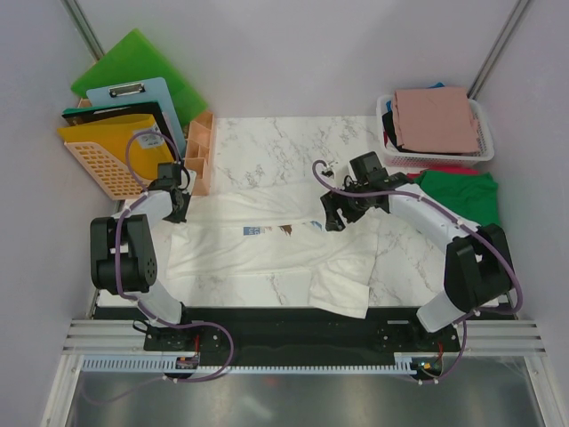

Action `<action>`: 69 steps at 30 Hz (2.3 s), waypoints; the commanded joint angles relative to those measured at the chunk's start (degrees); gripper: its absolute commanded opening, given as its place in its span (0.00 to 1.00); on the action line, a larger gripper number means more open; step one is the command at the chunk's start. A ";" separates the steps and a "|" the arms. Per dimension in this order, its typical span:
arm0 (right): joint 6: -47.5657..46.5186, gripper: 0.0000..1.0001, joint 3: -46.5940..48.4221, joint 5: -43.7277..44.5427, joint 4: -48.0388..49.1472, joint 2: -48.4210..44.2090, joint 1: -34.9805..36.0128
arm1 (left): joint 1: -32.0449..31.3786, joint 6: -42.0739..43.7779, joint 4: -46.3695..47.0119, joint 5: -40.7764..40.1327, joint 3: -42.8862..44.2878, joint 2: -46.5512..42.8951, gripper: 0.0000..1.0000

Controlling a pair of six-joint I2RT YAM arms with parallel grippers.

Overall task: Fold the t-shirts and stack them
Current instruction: Fold the tshirt

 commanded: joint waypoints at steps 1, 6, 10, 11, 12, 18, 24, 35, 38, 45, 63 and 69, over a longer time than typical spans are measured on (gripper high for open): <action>-2.45 0.79 -0.21 4.27 -1.77 -4.54 -0.50 | 0.27 1.58 1.61 -0.25 -1.08 -2.38 0.02; -2.63 0.78 -2.06 10.87 0.77 -7.44 -1.03 | 0.19 1.32 1.69 0.10 -0.99 -2.38 0.02; -2.63 0.71 -3.28 17.63 2.09 -6.57 -1.11 | 0.27 1.15 1.78 0.28 -1.25 -2.56 0.02; -2.46 0.69 -3.81 21.12 2.79 -5.61 -1.11 | 0.19 1.23 1.70 0.10 -1.25 -2.56 0.02; -2.11 0.68 -3.99 22.12 2.97 -5.07 -1.29 | 0.27 1.23 1.78 0.10 -1.43 -2.56 0.02; -1.05 0.61 -5.05 23.96 4.73 -0.59 -1.73 | 0.27 1.06 1.78 0.28 -1.34 -2.47 0.02; -1.75 0.58 -5.84 24.94 6.40 2.40 -2.96 | 0.27 1.50 1.87 0.01 -1.69 -2.56 0.02; -2.81 0.13 -6.89 25.82 10.80 7.15 -5.07 | 0.27 1.23 2.05 0.80 -1.78 -2.21 0.02; -2.72 0.00 -6.98 27.04 10.97 6.19 -5.07 | 0.19 1.49 1.96 0.63 -1.87 -2.56 0.02; -4.39 0.00 -9.44 28.98 8.87 -0.40 -5.95 | 0.19 1.67 2.40 0.54 -2.13 -2.39 0.02; -5.97 0.61 -11.90 27.83 -0.80 -14.90 -7.18 | 0.27 2.11 2.49 0.54 -1.78 -2.12 0.02; -4.66 0.52 -7.26 24.59 1.48 -9.23 -8.49 | 0.01 1.23 2.22 1.59 -1.69 -1.95 0.02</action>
